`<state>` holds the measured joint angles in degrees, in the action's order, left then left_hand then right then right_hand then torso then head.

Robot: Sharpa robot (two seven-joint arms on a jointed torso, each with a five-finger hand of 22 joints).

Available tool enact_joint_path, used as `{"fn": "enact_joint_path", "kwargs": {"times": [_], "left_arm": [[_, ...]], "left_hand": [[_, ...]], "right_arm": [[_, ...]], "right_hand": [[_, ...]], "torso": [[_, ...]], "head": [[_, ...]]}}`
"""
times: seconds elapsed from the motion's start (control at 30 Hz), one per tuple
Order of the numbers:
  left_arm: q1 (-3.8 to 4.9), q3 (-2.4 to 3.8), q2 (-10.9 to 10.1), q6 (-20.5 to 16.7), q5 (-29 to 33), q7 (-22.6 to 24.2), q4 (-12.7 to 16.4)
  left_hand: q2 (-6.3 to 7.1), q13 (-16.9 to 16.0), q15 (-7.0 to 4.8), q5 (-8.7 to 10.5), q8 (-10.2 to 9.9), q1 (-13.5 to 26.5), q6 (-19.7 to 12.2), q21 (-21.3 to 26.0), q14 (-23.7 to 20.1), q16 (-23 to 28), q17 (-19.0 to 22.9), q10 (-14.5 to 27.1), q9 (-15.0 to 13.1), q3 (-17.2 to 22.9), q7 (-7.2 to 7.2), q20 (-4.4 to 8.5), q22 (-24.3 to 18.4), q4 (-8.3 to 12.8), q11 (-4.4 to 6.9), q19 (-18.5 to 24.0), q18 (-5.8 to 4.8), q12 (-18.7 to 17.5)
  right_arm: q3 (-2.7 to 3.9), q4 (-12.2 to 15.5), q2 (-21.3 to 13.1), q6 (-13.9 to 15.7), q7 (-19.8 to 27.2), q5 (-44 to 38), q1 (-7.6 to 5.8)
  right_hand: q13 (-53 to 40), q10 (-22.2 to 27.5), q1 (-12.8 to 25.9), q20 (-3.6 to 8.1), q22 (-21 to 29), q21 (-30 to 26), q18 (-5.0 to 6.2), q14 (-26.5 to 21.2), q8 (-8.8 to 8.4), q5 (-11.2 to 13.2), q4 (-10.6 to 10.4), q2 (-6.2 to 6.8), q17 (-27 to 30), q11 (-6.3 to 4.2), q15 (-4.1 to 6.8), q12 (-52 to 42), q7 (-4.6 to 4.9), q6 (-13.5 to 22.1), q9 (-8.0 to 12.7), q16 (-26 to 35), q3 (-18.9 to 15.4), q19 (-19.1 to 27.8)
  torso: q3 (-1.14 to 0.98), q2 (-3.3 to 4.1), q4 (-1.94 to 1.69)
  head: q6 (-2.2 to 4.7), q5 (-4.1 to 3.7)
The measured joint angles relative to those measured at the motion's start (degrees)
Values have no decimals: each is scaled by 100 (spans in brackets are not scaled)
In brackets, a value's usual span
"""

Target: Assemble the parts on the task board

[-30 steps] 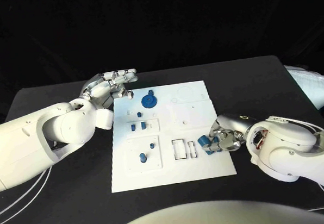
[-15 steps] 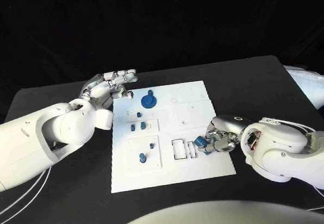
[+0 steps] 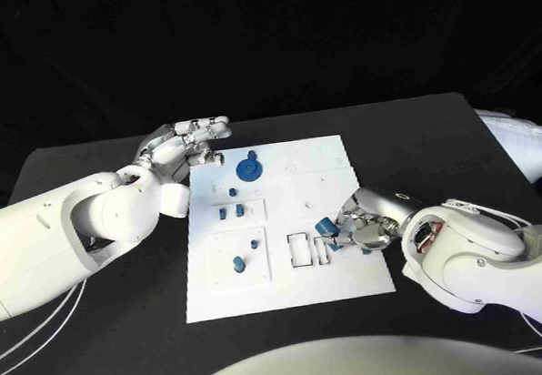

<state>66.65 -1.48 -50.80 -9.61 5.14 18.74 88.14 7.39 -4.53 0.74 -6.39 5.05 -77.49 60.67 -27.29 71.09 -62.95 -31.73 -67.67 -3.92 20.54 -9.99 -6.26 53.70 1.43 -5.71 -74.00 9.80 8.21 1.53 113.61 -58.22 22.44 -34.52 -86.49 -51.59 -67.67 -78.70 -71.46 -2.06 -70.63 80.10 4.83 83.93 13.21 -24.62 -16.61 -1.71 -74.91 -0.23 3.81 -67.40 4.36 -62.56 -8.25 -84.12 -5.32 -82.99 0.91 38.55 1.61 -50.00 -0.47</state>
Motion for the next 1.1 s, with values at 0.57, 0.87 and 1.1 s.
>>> {"fn": "enact_joint_path", "kwargs": {"times": [0.57, 0.87, 1.1], "left_arm": [[-7, -2, 12, 23, -2, -13, 3], [-8, -2, 6, 25, -3, -19, 12], [-8, -2, 3, 26, -3, -22, 17]], "left_hand": [[0, 0, 0, 0, 0, 0, 0, 23, 0, 0, 7, 1, 0, -16, 0, 0, -1, -17, 1, 0, 0, 2], [0, 0, 1, 0, 0, 0, 0, 23, -1, 0, 12, 21, 0, -16, 0, 0, -6, -16, 21, 0, 0, 23], [0, 0, 23, 0, 0, 0, -21, 22, -23, 0, 12, 42, 0, -16, -21, 0, -6, -16, 0, 0, 0, 23]], "right_arm": [[7, -185, 529, -126, -7, 473, -8], [5, -276, 684, -408, -27, 483, -7], [4, -354, 744, -520, -49, 450, -7]], "right_hand": [[121, -42, 199, 21, -47, 0, 0, 13, 30, -81, -14, -199, -4, -22, 27, 168, 14, -32, -164, -22, -126, -21], [151, -50, 225, 21, -65, 23, 0, 0, 60, -81, -8, -223, -3, -13, 40, 200, 21, -61, -246, -43, -163, -20], [176, -35, 266, 20, -64, 23, 0, 0, 61, -49, -15, -261, -3, -27, 40, 247, 9, -74, -358, -43, -224, -20]], "torso": [[13, 10, -9], [9, 10, -1], [6, 7, 2]], "head": [[0, 51], [0, 85], [0, 99]]}}
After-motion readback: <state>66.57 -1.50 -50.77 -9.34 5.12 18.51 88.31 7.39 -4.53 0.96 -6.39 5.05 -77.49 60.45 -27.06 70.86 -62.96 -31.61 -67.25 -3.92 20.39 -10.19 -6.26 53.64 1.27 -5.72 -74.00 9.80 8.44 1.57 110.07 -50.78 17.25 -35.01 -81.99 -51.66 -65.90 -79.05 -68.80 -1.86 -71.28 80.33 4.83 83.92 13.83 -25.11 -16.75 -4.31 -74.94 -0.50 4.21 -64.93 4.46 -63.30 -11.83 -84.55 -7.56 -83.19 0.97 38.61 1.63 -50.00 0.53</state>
